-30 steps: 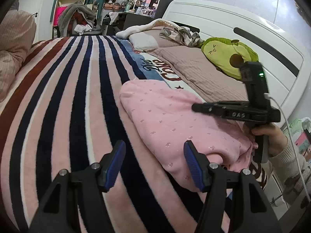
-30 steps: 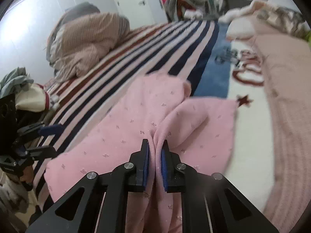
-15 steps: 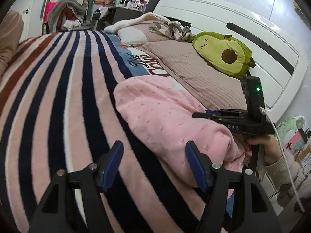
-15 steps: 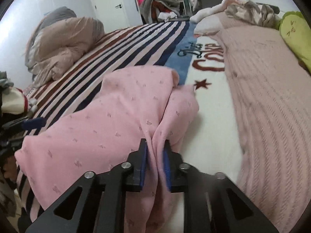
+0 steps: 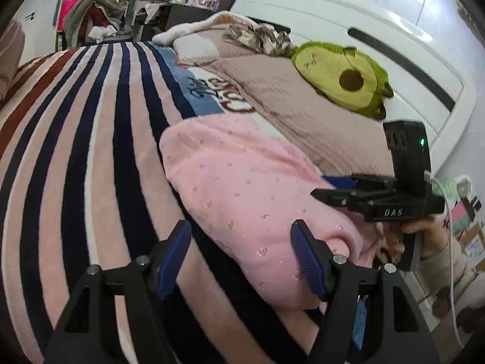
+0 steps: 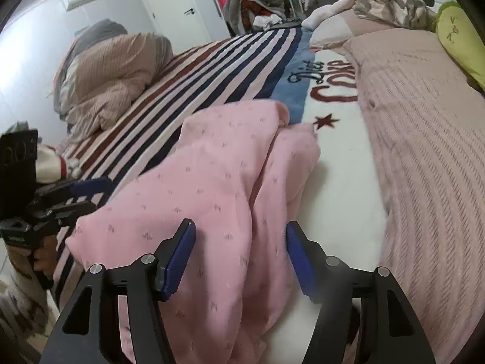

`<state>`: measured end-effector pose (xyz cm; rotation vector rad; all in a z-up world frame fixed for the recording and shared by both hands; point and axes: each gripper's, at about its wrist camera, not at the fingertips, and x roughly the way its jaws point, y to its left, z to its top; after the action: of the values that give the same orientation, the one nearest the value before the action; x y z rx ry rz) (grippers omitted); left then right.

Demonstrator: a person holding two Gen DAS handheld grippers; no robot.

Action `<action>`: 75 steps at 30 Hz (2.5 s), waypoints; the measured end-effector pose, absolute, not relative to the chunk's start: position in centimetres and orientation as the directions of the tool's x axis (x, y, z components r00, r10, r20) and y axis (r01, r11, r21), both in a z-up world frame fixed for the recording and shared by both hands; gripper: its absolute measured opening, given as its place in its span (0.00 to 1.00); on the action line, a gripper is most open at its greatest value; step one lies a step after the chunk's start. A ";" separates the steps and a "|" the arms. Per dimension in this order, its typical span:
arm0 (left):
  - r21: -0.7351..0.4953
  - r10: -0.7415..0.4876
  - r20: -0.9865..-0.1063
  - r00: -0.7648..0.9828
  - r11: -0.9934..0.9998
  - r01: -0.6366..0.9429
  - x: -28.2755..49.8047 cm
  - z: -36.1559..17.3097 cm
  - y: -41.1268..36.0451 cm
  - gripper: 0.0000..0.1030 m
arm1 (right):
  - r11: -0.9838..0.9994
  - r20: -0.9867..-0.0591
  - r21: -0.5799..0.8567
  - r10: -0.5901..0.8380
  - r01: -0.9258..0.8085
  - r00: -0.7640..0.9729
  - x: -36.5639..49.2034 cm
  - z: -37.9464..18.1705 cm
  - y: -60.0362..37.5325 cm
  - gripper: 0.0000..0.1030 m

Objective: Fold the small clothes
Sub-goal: 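Release the shirt with the right gripper and pat the folded bundle, then grasp the folded pink shirt with both grippers and lift it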

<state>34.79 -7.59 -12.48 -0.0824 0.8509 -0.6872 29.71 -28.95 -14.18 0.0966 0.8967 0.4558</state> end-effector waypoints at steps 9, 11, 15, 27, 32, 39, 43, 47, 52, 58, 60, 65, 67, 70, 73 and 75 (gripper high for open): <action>-0.280 -0.547 -0.699 0.462 0.803 0.527 34.2 -13.1 -7.5 0.63 | 0.901 -0.738 0.292 0.426 -0.321 0.523 29.3 -14.6 -29.2 0.59; -0.267 -0.536 -0.706 0.462 0.806 0.528 34.1 -13.3 -7.6 0.63 | 0.901 -0.742 0.287 0.424 -0.325 0.519 29.1 -14.5 -28.9 0.59; -0.268 -0.522 -0.722 0.453 0.815 0.513 34.2 -13.6 -7.1 0.63 | 0.902 -0.749 0.279 0.419 -0.330 0.514 28.9 -14.3 -28.6 0.59; -0.545 -0.682 -0.635 0.362 0.728 0.415 39.1 -14.1 -6.1 0.67 | 0.911 -0.780 0.279 0.399 -0.304 0.483 30.3 -15.1 -29.3 0.76; -0.614 -0.725 -0.630 0.276 0.684 0.394 40.4 -17.1 -7.9 0.67 | 0.874 -0.772 0.367 0.477 -0.318 0.420 31.3 -16.9 -29.2 0.80; -0.644 -0.745 -0.621 0.245 0.662 0.382 40.8 -17.9 -9.6 0.61 | 0.812 -0.734 0.442 0.572 -0.382 0.366 31.7 -17.7 -29.3 0.52; -0.595 -0.725 -0.634 0.270 0.680 0.428 40.2 -16.5 -10.6 0.33 | 0.770 -0.702 0.479 0.624 -0.422 0.343 31.3 -17.4 -28.6 0.22; -0.563 -0.723 -0.621 0.301 0.679 0.471 38.9 -14.0 -10.3 0.22 | 0.769 -0.681 0.460 0.626 -0.444 0.379 30.3 -15.8 -28.2 0.14; -0.510 -0.715 -0.582 0.389 0.693 0.510 36.6 -8.1 -7.6 0.19 | 0.750 -0.640 0.444 0.649 -0.491 0.411 29.0 -11.9 -26.8 0.12; -0.404 -0.671 -0.521 0.527 0.738 0.540 31.5 1.2 -2.2 0.18 | 0.707 -0.557 0.395 0.692 -0.587 0.459 25.9 -4.0 -22.5 0.12; -0.367 -0.649 -0.500 0.573 0.758 0.539 29.6 4.4 0.0 0.18 | 0.687 -0.526 0.375 0.711 -0.622 0.467 24.6 -1.2 -20.4 0.12; -0.267 -0.571 -0.446 0.689 0.820 0.507 24.0 11.8 7.5 0.19 | 0.617 -0.445 0.320 0.768 -0.719 0.461 21.1 5.8 -14.1 0.12; -0.241 -0.538 -0.435 0.722 0.842 0.482 22.0 14.0 10.7 0.19 | 0.584 -0.419 0.303 0.792 -0.754 0.445 20.0 7.8 -11.3 0.12; -0.207 -0.473 -0.435 0.766 0.880 0.427 19.7 16.7 15.8 0.19 | 0.522 -0.387 0.286 0.830 -0.803 0.402 18.8 10.0 -6.5 0.12; -0.171 -0.395 -0.439 0.807 0.919 0.356 17.7 18.9 21.0 0.19 | 0.453 -0.364 0.279 0.866 -0.847 0.343 18.4 11.7 -1.4 0.12; -0.150 -0.342 -0.440 0.830 0.939 0.308 16.7 20.2 24.2 0.19 | 0.401 -0.350 0.284 0.889 -0.871 0.295 18.5 12.8 2.0 0.12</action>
<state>16.66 24.18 20.20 -0.0740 0.4801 -0.3452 18.52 1.95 12.77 0.0419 0.4944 1.1714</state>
